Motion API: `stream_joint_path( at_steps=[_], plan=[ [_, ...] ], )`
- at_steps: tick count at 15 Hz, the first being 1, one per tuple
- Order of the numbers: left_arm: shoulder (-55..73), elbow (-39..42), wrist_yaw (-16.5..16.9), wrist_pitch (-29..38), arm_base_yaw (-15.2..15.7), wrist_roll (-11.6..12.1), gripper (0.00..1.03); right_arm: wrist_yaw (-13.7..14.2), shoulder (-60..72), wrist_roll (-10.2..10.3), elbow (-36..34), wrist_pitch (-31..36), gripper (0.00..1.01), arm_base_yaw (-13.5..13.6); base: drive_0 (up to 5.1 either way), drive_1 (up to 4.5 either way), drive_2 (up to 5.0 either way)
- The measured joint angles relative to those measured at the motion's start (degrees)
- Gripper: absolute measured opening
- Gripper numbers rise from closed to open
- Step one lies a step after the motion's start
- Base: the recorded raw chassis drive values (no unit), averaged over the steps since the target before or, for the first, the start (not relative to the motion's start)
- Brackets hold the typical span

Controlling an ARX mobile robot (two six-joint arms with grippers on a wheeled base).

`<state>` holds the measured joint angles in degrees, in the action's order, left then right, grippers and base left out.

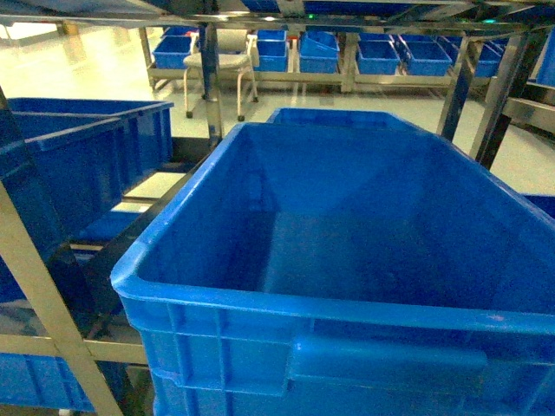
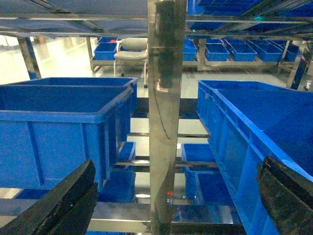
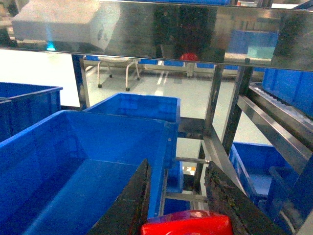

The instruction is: Pick red block from blue box to shelf

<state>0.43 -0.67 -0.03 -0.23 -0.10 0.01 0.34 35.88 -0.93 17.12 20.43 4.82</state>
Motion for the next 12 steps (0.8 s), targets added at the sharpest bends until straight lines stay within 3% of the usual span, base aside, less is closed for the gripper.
stream_joint_path(
  at_steps=[12],
  plan=[
    [0.00, 0.00, 0.02, -0.02, 0.00, 0.00, 0.98, 0.00, 0.00, 0.00, 0.00, 0.00, 0.27, 0.00, 0.0, 0.00, 0.0]
  ],
)
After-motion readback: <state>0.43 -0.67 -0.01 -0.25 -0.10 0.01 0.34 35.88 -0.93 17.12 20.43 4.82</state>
